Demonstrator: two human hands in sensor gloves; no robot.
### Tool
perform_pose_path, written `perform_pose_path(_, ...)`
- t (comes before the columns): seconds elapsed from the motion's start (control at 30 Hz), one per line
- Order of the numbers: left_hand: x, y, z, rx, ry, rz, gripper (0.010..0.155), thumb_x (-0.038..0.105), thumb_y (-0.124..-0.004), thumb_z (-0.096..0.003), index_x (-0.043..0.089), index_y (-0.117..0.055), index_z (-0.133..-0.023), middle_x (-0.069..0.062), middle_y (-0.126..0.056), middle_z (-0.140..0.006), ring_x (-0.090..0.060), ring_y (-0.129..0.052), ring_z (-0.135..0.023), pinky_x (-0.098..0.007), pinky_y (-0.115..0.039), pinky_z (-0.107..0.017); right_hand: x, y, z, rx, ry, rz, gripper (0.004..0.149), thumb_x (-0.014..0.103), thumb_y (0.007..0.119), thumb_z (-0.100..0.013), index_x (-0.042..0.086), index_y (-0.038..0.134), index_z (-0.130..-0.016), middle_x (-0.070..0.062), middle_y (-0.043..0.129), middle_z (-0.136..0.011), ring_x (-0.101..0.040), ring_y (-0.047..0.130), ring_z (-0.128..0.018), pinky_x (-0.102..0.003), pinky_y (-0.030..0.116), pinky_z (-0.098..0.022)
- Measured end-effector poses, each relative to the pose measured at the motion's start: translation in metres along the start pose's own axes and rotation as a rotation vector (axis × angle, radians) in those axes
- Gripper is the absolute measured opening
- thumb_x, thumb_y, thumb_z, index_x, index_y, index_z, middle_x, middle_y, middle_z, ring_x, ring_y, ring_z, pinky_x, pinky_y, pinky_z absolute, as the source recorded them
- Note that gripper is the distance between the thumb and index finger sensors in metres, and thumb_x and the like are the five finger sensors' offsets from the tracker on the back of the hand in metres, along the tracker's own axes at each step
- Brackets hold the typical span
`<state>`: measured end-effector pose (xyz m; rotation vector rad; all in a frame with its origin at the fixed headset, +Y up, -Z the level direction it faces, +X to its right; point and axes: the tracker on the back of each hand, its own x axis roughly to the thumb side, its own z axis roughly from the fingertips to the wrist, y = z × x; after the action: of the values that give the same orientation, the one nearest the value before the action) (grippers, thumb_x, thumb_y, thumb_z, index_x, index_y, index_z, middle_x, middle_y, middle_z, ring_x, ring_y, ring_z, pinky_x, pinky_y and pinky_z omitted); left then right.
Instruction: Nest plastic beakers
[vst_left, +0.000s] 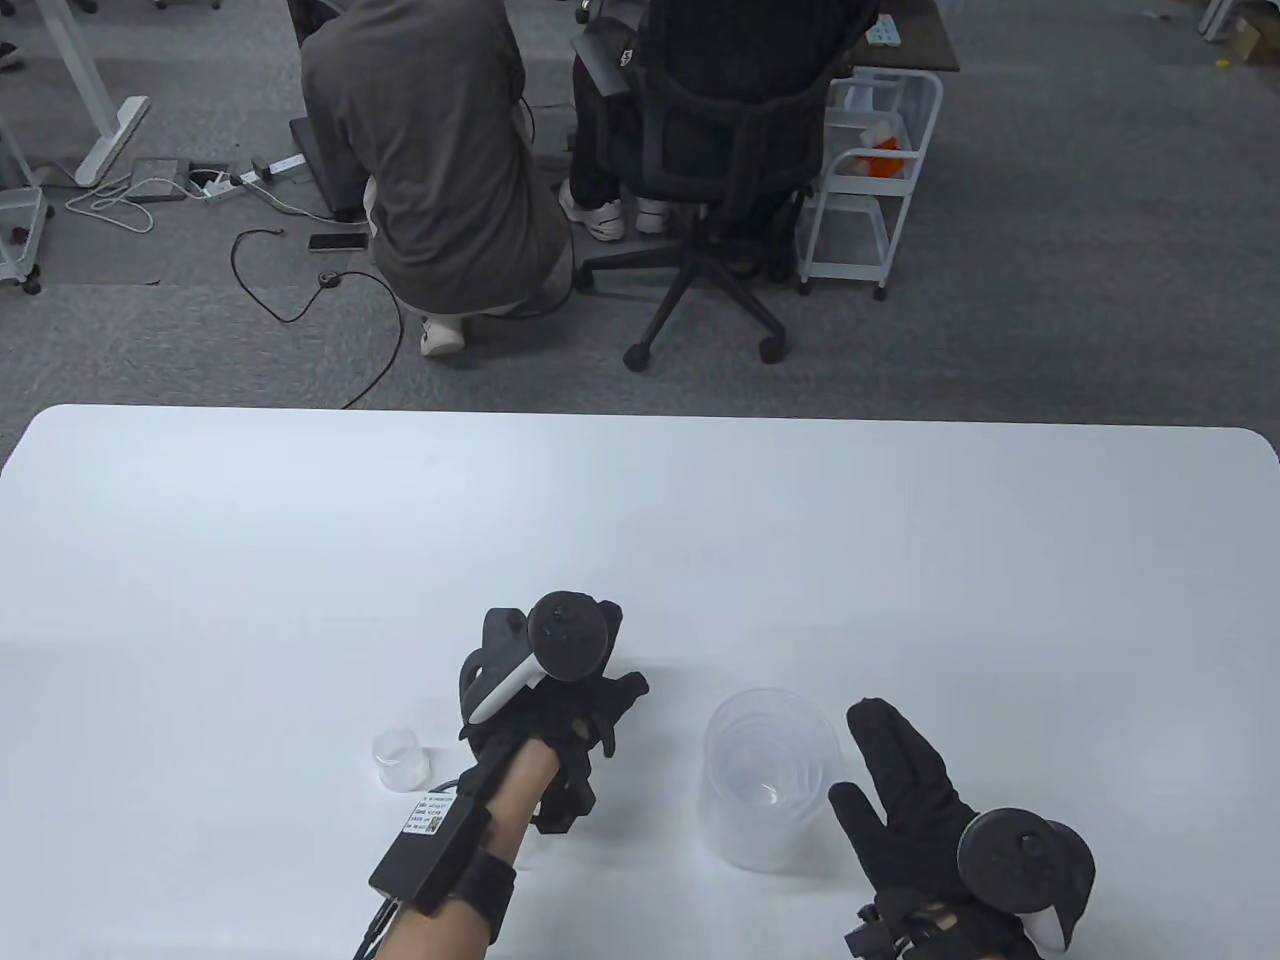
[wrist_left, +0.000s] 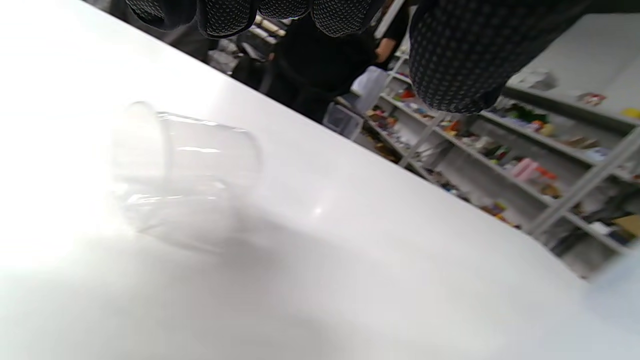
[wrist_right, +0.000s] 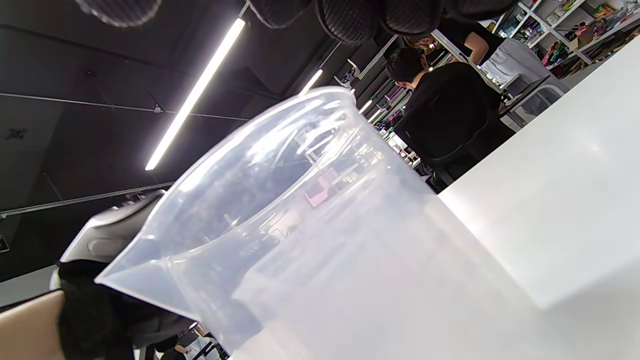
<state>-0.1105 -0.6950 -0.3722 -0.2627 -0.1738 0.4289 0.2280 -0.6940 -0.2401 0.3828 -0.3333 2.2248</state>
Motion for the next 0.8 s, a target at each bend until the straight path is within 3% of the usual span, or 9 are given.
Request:
perform_pose_path(0.4, -0.037, -0.018, -0.032, -0.078, 0.221, -0.041, 0.079, 0.048, -0.077, -0.045, 0.017, -0.04, -0.107, -0.014, -0.031, -0.113, -0.048, -0.048, -0.104, -0.058, -0.053, -0.072, 0.0, 0.002, 0.0, 0.008, 0.003, 0.011, 0.074, 0.058, 0.064, -0.05, 0.011, 0.046, -0.103, -0.022, 0.05, -0.112, -0.051, 0.052, -0.098, -0.063, 0.052, -0.065)
perform_pose_path(0.8, -0.051, -0.037, -0.042, -0.119, 0.3, -0.061, 0.078, 0.047, -0.077, -0.0448, 0.018, -0.04, -0.107, -0.014, -0.034, -0.113, -0.05, -0.052, -0.103, -0.059, -0.055, -0.07, 0.0, 0.002, 0.0, 0.007, 0.002, 0.018, 0.073, 0.058, 0.064, -0.05, 0.011, 0.046, -0.103, -0.022, 0.05, -0.112, -0.051, 0.052, -0.098, -0.063, 0.052, -0.065)
